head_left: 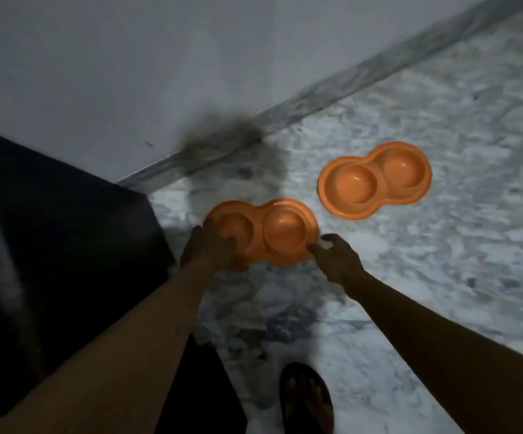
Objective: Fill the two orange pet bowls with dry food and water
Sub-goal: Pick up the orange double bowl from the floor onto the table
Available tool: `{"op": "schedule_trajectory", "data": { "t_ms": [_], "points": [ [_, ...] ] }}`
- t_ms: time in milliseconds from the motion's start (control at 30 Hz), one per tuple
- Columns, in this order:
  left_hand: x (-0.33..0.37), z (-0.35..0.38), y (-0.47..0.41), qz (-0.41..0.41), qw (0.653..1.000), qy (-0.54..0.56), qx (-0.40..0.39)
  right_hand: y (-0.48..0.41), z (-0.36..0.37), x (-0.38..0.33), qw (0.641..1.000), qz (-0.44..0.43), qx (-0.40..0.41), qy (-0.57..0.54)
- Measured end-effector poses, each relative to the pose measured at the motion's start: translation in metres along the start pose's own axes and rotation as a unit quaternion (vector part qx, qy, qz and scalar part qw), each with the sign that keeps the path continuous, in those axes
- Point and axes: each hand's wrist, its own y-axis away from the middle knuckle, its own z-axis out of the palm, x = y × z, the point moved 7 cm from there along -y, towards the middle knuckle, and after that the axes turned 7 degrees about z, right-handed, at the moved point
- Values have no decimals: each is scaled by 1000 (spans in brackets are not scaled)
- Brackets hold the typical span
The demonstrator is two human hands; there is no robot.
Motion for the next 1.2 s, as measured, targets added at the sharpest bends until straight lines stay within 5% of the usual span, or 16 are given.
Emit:
{"op": "schedule_trajectory", "data": {
  "t_ms": [133,233,500,933,1067,1200],
  "points": [
    [-42,34,-35,-79,995,55,23,-44,26,3,998,-16,53,-19],
    [-50,44,-41,-65,992,49,93,-57,34,3,995,-35,94,-12],
    [24,-31,40,-44,979,95,177,31,-45,-24,988,-29,116,-98],
    [263,-313,419,76,886,180,420,460,-335,-172,936,-198,232,-175],
    [255,-396,556,131,843,233,466,621,-355,-187,906,-249,269,-214],
    [162,-459,686,186,808,257,497,767,-310,-187,895,-291,244,-235]
  ]
}}
